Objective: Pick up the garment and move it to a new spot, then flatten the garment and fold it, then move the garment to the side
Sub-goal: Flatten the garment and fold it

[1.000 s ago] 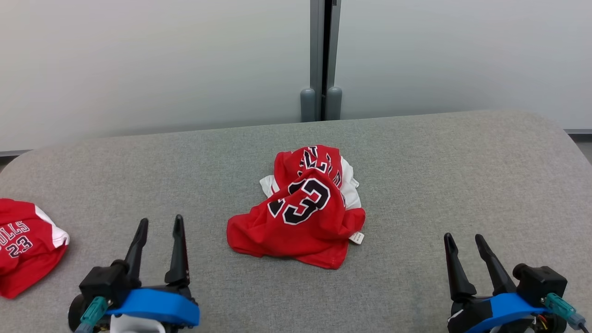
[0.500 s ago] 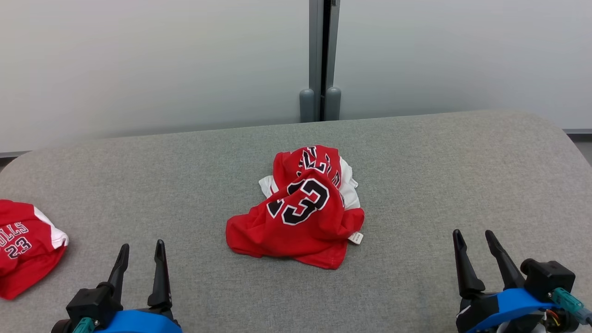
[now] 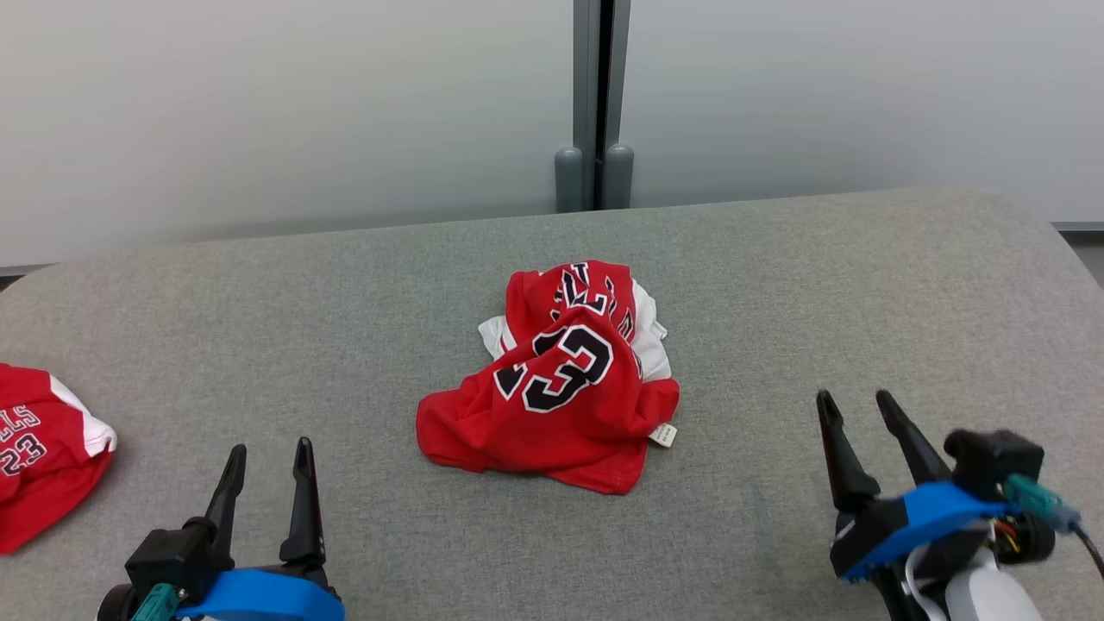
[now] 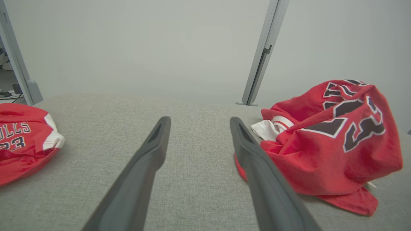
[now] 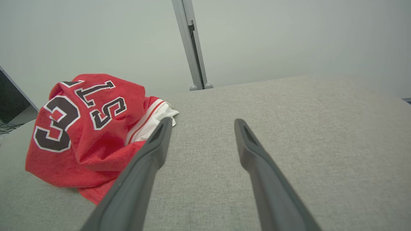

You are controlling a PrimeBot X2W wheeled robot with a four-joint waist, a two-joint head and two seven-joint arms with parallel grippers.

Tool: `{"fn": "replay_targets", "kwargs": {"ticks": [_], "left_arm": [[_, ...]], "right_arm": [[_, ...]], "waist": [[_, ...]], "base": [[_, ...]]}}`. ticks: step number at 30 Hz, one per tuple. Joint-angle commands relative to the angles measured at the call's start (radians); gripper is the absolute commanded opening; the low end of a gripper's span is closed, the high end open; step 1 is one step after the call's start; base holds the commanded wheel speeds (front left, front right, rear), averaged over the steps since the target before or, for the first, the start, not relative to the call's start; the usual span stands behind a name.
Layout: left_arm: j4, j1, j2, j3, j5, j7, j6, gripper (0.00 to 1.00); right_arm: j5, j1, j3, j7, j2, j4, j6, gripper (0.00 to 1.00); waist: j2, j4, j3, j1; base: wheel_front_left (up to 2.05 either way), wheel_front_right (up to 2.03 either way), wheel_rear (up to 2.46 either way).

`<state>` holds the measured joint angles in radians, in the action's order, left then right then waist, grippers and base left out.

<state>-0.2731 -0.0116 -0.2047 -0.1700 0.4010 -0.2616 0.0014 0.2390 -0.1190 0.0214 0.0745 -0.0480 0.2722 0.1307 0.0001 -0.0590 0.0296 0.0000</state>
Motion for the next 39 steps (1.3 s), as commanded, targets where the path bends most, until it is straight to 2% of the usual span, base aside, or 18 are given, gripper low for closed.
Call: {"fn": "replay_targets", "kwargs": {"ticks": [1, 3, 6, 10, 11, 17, 23, 32, 33, 34, 35, 39], "left_arm": [[0.005, -0.022, -0.005, 0.004, 0.000, -0.004, -0.003, 1.00], [0.008, -0.027, -0.005, 0.003, -0.002, -0.004, -0.005, 1.00], [0.017, -0.050, -0.006, -0.005, -0.007, -0.004, -0.010, 1.00], [0.029, -0.106, 0.006, -0.031, -0.018, 0.000, -0.020, 1.00], [0.029, -0.106, 0.006, -0.031, -0.018, 0.000, -0.020, 1.00], [0.033, -0.167, 0.021, -0.054, -0.023, -0.001, -0.035, 1.00], [0.033, -0.205, 0.036, -0.078, -0.029, -0.002, -0.053, 1.00], [0.015, -0.240, 0.060, -0.118, -0.039, -0.004, -0.077, 1.00], [0.012, -0.240, 0.061, -0.119, -0.039, -0.004, -0.079, 1.00], [0.010, -0.238, 0.062, -0.119, -0.040, -0.004, -0.080, 1.00], [0.007, -0.233, 0.064, -0.120, -0.038, -0.004, -0.079, 1.00], [0.000, -0.218, 0.065, -0.116, -0.035, -0.005, -0.081, 1.00]], "right_arm": [[0.017, -0.049, -0.012, -0.031, -0.004, 0.006, 0.000, 1.00], [0.023, -0.078, -0.022, -0.059, -0.004, 0.015, 0.000, 1.00], [0.036, -0.186, -0.043, -0.176, -0.005, 0.069, 0.000, 1.00], [0.001, -0.379, -0.019, -0.293, -0.004, 0.214, 0.000, 1.00], [0.001, -0.379, -0.019, -0.293, -0.004, 0.214, 0.000, 1.00], [-0.024, -0.549, 0.000, -0.346, -0.005, 0.403, 0.000, 1.00], [-0.096, -0.666, 0.061, -0.328, -0.006, 0.590, 0.000, 1.00], [-0.193, -0.735, 0.131, -0.321, -0.034, 0.808, 0.000, 1.00], [-0.196, -0.735, 0.138, -0.324, -0.033, 0.826, 0.000, 0.88], [-0.202, -0.741, 0.142, -0.321, -0.032, 0.842, 0.000, 0.38], [-0.205, -0.748, 0.143, -0.316, -0.032, 0.850, 0.000, 0.00], [-0.189, -0.797, 0.133, -0.265, -0.028, 0.850, 0.000, 0.00]], "waist": [[-0.0001, 0.003, 0.011, 0.0000], [-0.0001, 0.006, 0.019, 0.0000], [-0.0001, 0.020, 0.049, 0.0000], [-0.0001, 0.072, 0.110, 0.0000], [-0.0001, 0.072, 0.110, 0.0000], [-0.0001, 0.141, 0.178, 0.0000], [-0.0001, 0.203, 0.229, 0.0000], [-0.0001, 0.276, 0.253, 0.0000], [-0.0001, 0.278, 0.250, 0.0000], [-0.0001, 0.278, 0.248, 0.0000], [-0.0001, 0.277, 0.244, 0.0000], [-0.0001, 0.265, 0.218, 0.0000]], "base": [[0.00, 0.00, 0.00], [0.00, 0.00, 0.00], [0.00, 0.00, 0.00], [0.00, 0.00, 0.00], [0.00, 0.00, 0.00], [0.00, 0.00, 0.00], [0.00, 0.00, 0.00], [0.00, 0.00, 0.00], [0.00, 0.00, 0.00], [0.00, 0.00, 0.00], [0.00, 0.00, 0.00], [0.00, 0.00, 0.00]]}}
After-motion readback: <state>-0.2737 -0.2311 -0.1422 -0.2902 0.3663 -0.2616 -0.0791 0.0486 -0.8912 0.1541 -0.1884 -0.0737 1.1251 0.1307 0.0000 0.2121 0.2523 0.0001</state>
